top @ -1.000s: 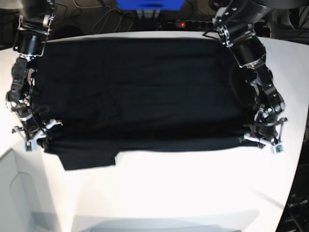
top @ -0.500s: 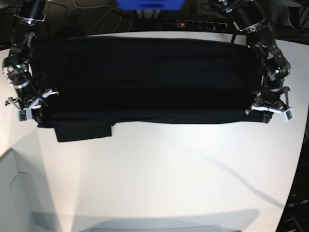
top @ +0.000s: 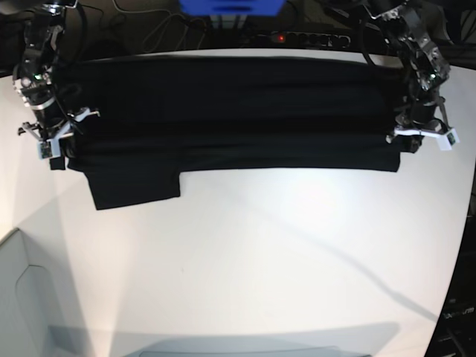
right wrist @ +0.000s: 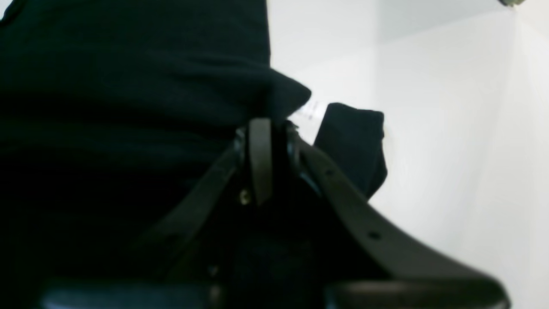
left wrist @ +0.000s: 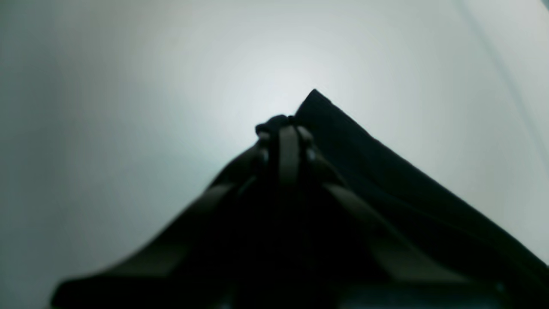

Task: Fold the T-shirt properly
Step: 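Lay the folded hem down and smooth the strip with both grippers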

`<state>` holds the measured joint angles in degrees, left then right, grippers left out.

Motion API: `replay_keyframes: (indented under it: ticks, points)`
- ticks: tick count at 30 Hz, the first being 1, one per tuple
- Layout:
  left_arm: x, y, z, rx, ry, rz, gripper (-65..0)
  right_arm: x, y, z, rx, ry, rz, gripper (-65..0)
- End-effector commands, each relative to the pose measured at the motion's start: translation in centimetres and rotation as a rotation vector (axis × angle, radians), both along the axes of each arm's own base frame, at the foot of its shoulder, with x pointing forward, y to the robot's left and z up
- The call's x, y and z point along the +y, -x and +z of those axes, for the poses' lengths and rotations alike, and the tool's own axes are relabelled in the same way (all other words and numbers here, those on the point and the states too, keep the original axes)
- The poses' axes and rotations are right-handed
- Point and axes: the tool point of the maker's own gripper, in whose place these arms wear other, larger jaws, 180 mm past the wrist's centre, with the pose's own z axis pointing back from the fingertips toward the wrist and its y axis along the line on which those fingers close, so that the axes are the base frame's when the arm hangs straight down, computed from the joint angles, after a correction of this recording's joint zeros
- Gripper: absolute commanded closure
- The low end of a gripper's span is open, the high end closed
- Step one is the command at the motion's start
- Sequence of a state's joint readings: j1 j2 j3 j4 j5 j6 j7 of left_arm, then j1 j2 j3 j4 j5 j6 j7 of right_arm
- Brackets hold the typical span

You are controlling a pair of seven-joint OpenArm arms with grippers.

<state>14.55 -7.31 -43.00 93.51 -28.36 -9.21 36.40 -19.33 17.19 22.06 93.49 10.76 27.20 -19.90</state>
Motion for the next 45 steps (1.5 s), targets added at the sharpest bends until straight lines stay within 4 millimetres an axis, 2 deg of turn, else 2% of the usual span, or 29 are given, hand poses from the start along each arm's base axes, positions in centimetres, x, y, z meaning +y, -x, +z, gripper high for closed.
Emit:
replay_keyframes:
  ticks: [1,2,6,8,10,13,16,18,24,29,32,35,38,45]
  points:
    - [0.9,-0.5,1.5,-0.044,-0.037,0.01,0.0,-0.3,-0.4,1.0,-0.034,0.017,0.006,0.0]
    - [0.9,-0.5,1.5,-0.044,-0.037,0.01,0.0,-0.1,-0.4,0.9,-0.03,0.016,0.015,-1.2]
    - [0.9,-0.5,1.5,-0.044,-0.038,0.009,0.0,0.7,0.4,0.1,0.001,0.013,0.039,-14.7]
    - [0.8,-0.5,1.4,-0.042,-0.037,0.006,0.0,0.5,0.9,-0.1,0.016,0.021,0.047,-22.4]
    - [0.7,-0.5,1.4,-0.042,-0.035,0.005,0.0,0.1,1.1,0.0,0.018,0.032,0.044,-26.3]
    - [0.3,-0.4,1.1,-0.042,-0.021,0.01,0.0,-1.5,1.1,0.8,-0.001,0.049,0.004,-27.0]
    - [0.2,-0.4,1.0,-0.041,-0.021,0.009,0.0,-4.7,1.1,2.5,-0.045,0.075,-0.085,-27.0]
    - [0.2,-0.4,1.0,-0.04,-0.021,0.009,0.0,-5.5,0.3,3.6,-0.08,0.086,-0.102,-27.0]
    - [0.2,0.0,0.7,-0.03,-0.019,0.01,0.0,-4.5,-1.5,6.0,-0.156,0.092,-0.082,-27.2]
    - [0.2,0.0,0.7,-0.027,-0.021,0.01,0.0,-0.6,-4.7,6.1,-0.121,0.064,0.002,-27.5]
    - [0.2,0.1,0.6,-0.026,-0.02,0.01,0.0,1.8,-6.8,4.8,-0.046,0.042,0.084,-31.8]
    - [0.2,0.5,0.3,-0.016,-0.017,0.01,0.0,2.9,-9.3,3.1,0.019,0.004,0.108,-38.1]
    - [0.2,0.6,0.3,-0.014,-0.016,0.01,0.0,2.8,-10.9,1.4,0.065,-0.036,0.094,-40.5]
    - [-0.5,0.9,-0.4,-0.008,0.006,0.019,0.0,1.9,-11.3,-2.2,0.163,-0.103,0.046,-40.3]
